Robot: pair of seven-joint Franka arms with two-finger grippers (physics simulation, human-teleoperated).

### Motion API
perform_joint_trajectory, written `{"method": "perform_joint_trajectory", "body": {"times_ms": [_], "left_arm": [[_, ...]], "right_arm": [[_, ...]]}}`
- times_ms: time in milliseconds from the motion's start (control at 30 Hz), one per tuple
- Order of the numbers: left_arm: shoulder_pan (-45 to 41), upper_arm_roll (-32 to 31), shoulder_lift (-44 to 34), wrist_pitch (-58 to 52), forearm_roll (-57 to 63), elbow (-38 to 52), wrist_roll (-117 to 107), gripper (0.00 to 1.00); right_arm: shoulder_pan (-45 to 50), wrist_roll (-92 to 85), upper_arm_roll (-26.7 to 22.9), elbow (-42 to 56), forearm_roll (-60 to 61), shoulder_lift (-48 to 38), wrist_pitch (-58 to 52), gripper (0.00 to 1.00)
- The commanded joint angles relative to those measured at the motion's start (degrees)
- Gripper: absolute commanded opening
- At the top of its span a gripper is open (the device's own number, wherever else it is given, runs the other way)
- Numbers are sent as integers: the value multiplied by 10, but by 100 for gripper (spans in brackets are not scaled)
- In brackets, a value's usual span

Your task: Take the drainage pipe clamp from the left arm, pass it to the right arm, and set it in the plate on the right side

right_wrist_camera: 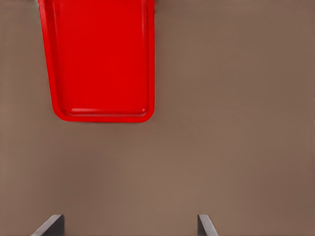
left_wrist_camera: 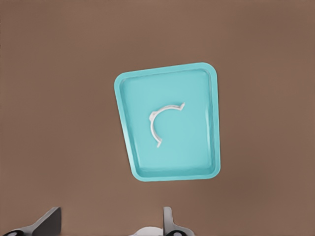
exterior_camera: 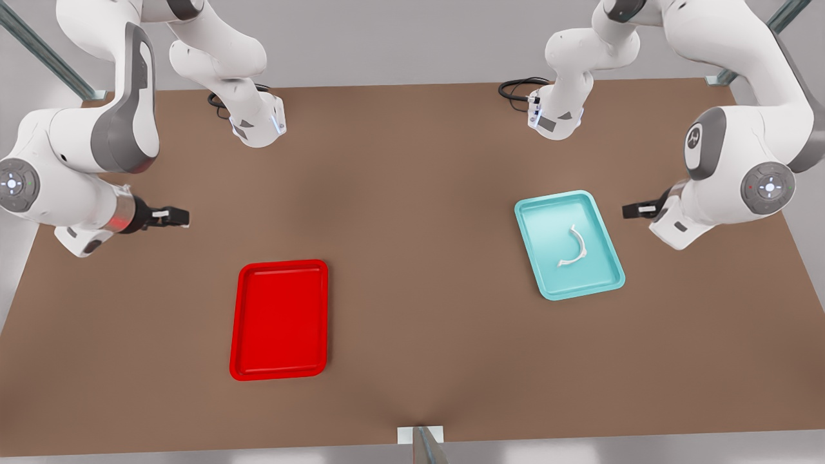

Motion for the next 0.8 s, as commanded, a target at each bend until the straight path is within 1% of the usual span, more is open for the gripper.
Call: {"method": "perform_joint_trajectory", "body": {"times_ms": [0,33,67,100,133,200,267,333,367,500,567,700,767], "left_arm": [[-8,11,-1,36,-1,-1,46,100],[-8,11,0,34,-1,-4,48,100],[-8,12,6,43,-1,-26,46,100],[-8,24,3,135,-3,-114,38,100],[-5,27,6,217,-4,-182,34,100],[5,28,4,350,-7,-289,32,100],[-5,28,35,382,-7,-314,21,100],[-12,31,29,463,-29,-381,-48,100],[-20,45,19,517,-45,-421,-50,100],[-20,50,22,649,-49,-490,-53,100],[-18,53,27,655,-48,-500,-99,100],[-18,53,37,657,-48,-515,-103,100],[-18,53,43,698,-48,-533,-101,100]], "right_arm": [[-1,-16,-1,0,0,-1,48,100],[1,-15,-1,0,-1,-1,48,100],[1,-15,-1,0,-1,-1,48,100],[2,-14,0,0,-1,0,48,100],[2,-7,0,0,0,0,48,100],[2,-7,0,0,0,0,48,100],[2,-7,0,0,0,0,47,100],[2,-8,0,0,0,0,46,100],[2,-9,0,0,-1,0,46,100],[2,-10,0,-1,-1,0,44,100],[3,-9,0,-5,-1,0,44,100],[3,-9,1,-5,-1,0,44,100],[3,-9,1,-5,-1,0,44,100]]}}
